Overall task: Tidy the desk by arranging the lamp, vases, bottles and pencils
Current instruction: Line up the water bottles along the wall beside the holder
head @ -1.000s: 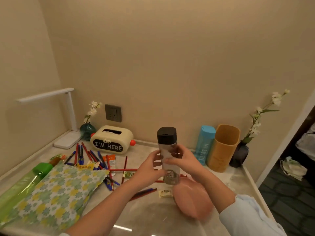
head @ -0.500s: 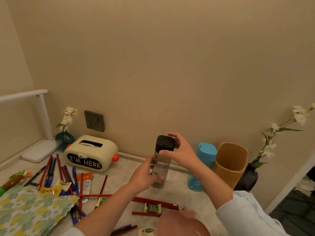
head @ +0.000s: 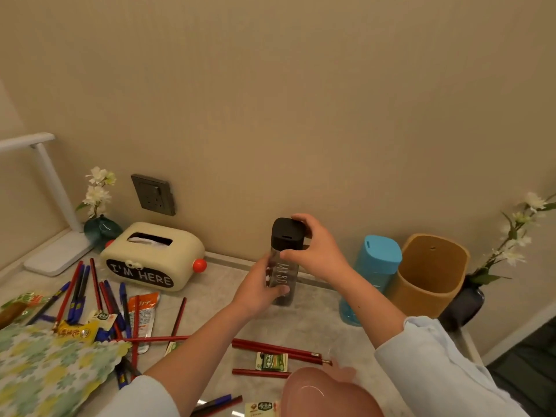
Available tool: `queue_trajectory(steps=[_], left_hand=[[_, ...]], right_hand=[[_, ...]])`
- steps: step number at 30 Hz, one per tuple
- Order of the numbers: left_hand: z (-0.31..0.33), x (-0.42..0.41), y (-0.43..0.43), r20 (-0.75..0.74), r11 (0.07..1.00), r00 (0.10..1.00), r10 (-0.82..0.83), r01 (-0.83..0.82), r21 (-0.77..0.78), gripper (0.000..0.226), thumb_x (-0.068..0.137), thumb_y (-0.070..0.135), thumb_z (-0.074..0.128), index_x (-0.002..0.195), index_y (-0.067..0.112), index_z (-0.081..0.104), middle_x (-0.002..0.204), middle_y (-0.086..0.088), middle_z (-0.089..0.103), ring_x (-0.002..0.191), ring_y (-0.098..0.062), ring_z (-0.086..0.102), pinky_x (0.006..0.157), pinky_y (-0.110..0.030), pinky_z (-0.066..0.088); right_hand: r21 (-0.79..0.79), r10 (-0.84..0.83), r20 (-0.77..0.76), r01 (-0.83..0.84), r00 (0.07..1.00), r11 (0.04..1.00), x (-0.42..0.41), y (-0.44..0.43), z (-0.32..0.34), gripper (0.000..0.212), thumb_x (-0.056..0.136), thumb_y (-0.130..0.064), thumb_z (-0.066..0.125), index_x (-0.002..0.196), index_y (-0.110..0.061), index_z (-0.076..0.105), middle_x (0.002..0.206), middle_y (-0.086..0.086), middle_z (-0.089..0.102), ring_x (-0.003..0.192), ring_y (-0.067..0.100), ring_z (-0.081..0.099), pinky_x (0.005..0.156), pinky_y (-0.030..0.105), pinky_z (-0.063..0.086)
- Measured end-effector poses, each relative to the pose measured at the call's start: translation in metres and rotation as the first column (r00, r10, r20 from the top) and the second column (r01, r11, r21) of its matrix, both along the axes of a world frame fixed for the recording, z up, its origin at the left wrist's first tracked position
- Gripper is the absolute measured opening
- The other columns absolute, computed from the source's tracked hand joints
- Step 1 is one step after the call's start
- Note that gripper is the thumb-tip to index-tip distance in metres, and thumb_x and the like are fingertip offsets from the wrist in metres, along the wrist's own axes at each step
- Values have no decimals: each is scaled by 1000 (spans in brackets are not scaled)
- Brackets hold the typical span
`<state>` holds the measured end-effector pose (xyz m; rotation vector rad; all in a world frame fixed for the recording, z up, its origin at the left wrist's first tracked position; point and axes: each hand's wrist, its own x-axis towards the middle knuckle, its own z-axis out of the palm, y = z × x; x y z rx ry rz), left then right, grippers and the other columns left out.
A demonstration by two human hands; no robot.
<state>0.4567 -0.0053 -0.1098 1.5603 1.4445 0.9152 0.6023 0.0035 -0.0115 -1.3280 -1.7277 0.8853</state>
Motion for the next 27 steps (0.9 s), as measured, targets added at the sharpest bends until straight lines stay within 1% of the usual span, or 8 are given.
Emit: queue_trajectory(steps=[3,5,9,12,17,20,23,27], left_hand=[[0,1,0,12,1000,1000,1,-1,7,75,77,16,77,138,34,36,127,10,56,118,-14,55,100,-45,47],[1,2,0,-7,1000,1000,11,-11,6,75,77,17,77,137,37,36,127,13,55,119,-13,53,101,-44,46],[6,0,-3,-52,999,998,38,-37,12,78,75,21,79,135,42,33,124,17,54,122,-13,52,99,-38,46],[12,-5,-10,-69,996,994,85,-86,-14,91,75,23,80,147,29,25,140,7,47,130,-17,45,102,-40,45],[28,-26,-28,-34,989,989,146,-145,25,76,82,29,73,145,24,31,140,3,48,125,-15,49,100,-36,46],[38,-44,-40,5,981,984,180,-180,65,64,83,31,71,139,25,40,129,8,54,115,-9,54,96,-34,48],[44,-67,-56,51,964,970,237,-241,115,52,84,28,71,131,24,48,118,8,59,102,-5,58,89,-29,50],[46,-110,-81,88,936,944,319,-328,131,42,84,27,70,123,28,53,108,15,61,96,1,59,79,-19,47]], right_hand=[[12,-7,-12,7,1000,1000,-1,-2,-5,72,69,-14,79,131,-31,46,118,-15,53,113,9,52,96,37,51],[0,-18,-37,18,999,1000,-2,-3,-7,80,70,-14,80,138,-31,41,122,-13,51,116,10,50,98,40,50],[-5,-37,-33,37,999,999,-3,-7,-10,94,69,-17,81,145,-35,29,137,-7,44,126,11,42,104,36,43],[52,-84,17,83,996,995,-5,-14,-9,97,70,-21,80,147,-38,23,149,-7,31,133,9,34,101,28,34],[265,-152,-15,151,988,952,-20,-33,4,68,78,-23,70,136,-40,39,140,-16,37,125,-2,35,97,18,30],[368,-113,-32,117,993,922,-34,-47,13,48,83,-16,66,125,-34,52,126,-15,47,116,-3,43,97,18,38],[375,-48,-26,54,999,925,-56,-61,16,39,85,-13,63,120,-29,57,121,-14,50,115,0,48,99,26,43],[331,57,-18,-48,998,942,-96,-73,13,36,87,-14,62,120,-29,58,120,-14,51,112,-3,48,98,24,42]])
